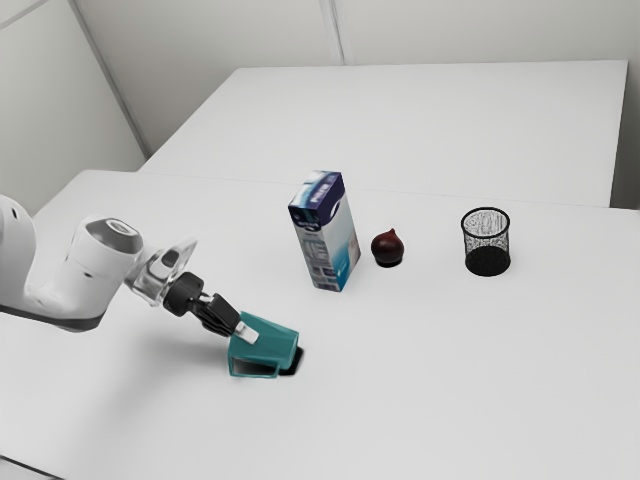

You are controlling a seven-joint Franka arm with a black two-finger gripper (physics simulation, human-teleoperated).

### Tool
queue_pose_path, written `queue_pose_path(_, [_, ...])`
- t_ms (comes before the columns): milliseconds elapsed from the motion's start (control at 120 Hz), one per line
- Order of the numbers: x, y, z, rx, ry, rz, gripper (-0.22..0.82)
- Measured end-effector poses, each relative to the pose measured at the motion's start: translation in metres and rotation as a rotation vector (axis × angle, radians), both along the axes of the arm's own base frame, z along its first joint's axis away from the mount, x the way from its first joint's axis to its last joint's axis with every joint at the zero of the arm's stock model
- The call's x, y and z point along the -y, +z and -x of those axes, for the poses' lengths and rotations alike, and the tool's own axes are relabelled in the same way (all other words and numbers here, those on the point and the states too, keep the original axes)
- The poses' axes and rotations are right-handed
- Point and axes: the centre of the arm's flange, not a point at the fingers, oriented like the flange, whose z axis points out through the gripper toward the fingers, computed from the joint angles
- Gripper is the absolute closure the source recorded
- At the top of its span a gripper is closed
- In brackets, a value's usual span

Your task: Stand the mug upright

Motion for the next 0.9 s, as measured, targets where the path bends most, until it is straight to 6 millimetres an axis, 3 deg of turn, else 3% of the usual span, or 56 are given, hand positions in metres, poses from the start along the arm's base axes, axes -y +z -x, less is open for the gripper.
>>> queue_pose_path(183, [0.003,0.007,-0.001,0.025,-0.013,-0.010,0.77])
queue_pose_path(342, [0.007,0.040,-0.006,0.110,-0.024,-0.085,0.78])
queue_pose_path(525, [0.049,0.064,-0.013,0.179,-0.146,-0.266,0.78])
queue_pose_path(900, [0.084,0.094,-0.042,0.271,-0.283,-0.732,0.79])
